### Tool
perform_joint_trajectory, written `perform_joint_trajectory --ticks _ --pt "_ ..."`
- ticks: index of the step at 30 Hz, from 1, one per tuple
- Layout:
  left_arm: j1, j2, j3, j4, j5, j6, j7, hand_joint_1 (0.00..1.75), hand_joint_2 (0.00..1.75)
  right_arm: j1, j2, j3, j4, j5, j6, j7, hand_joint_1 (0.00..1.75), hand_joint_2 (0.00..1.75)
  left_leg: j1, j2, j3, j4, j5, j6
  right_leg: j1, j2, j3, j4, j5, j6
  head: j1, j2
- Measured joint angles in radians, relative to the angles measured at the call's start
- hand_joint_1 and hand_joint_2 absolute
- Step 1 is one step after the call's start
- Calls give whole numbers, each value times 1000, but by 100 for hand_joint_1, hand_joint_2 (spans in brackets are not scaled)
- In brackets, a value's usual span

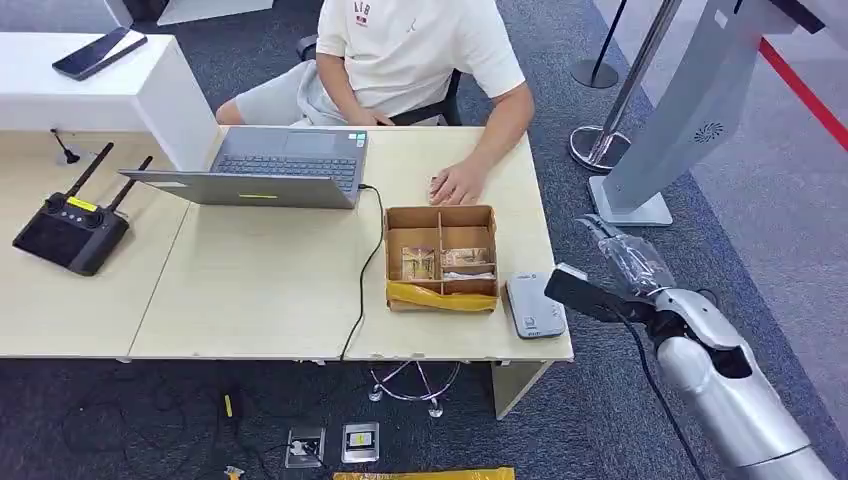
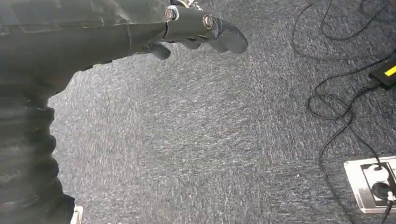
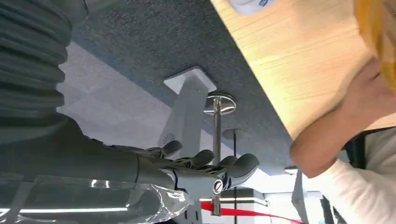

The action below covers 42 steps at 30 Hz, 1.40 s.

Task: Pass the card to the sensor for recognition and then transmit it.

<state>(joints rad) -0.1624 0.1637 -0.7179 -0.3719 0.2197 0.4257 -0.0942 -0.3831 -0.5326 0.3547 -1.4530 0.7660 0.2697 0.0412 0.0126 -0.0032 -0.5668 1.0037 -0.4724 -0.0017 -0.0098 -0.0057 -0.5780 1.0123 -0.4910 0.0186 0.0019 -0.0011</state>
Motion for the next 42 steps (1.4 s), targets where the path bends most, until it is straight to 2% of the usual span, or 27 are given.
perform_joint_trajectory --ticks 10,15,20,25,32,42 --pt "-26 0 0 -4 -55 -16 26 0 175 0 94 60 5 60 -62 -13 0 175 1 0 0 0 0 0 1 0 0 0 0 0 0 0" --pt "-35 -3 0 -19 -82 -20 53 0 175 -1 163 84 37 82 -104 -43 0 175 1 0 0 0 0 0 1 0 0 0 0 0 0 0" --pt "-36 -6 0 -32 -98 -20 61 0 175 -13 212 100 81 84 -137 -73 0 175 1 0 0 0 0 0 1 0 0 0 0 0 0 0" --pt "-43 -7 0 -39 -120 -27 68 0 175 -51 258 112 166 90 -202 -114 0 175 1 0 0 0 0 0 1 0 0 0 0 0 0 0" --pt "-64 -10 0 -39 -151 -48 71 0 175 -105 307 123 294 97 -257 -147 0 175 1 0 0 0 0 0 1 0 0 0 0 0 0 0" --pt "-79 -13 0 -39 -167 -49 77 0 175 -161 340 132 418 102 -279 -172 0 175 1 0 0 0 0 0 1 0 0 0 0 0 0 0"
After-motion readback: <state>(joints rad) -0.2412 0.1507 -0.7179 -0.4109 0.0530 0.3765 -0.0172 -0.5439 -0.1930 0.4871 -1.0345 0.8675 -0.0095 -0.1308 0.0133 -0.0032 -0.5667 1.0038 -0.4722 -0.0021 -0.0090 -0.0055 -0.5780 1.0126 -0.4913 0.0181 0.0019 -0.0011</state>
